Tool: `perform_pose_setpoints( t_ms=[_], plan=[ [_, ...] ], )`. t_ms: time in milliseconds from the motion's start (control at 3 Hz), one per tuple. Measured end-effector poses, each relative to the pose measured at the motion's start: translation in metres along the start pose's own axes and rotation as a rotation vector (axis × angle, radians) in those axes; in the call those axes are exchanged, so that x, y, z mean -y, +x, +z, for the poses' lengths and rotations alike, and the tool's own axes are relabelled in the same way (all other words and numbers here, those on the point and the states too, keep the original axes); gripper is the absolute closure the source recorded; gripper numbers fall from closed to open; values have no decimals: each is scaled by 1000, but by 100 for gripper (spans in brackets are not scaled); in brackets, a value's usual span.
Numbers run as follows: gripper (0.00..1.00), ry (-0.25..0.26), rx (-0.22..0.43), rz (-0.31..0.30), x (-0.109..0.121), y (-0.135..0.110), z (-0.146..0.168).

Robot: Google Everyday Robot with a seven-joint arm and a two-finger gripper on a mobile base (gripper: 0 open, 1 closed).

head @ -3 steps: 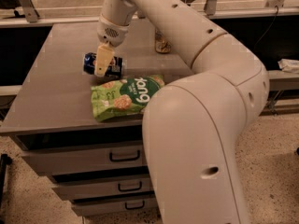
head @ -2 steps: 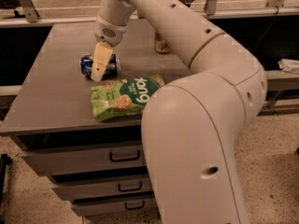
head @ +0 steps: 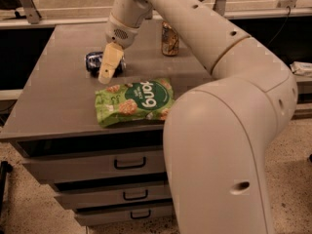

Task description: Knock pepsi can over

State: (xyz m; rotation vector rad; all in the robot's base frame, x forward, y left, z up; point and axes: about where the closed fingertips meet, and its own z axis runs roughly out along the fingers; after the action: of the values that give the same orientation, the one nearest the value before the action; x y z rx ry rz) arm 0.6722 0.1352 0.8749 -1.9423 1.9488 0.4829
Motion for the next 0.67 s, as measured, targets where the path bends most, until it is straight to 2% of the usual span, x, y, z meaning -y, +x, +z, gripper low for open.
perform_pose_setpoints(
  t_ms=[667],
  plan=[
    [0, 45, 121, 124, -6, 50, -28]
  ],
)
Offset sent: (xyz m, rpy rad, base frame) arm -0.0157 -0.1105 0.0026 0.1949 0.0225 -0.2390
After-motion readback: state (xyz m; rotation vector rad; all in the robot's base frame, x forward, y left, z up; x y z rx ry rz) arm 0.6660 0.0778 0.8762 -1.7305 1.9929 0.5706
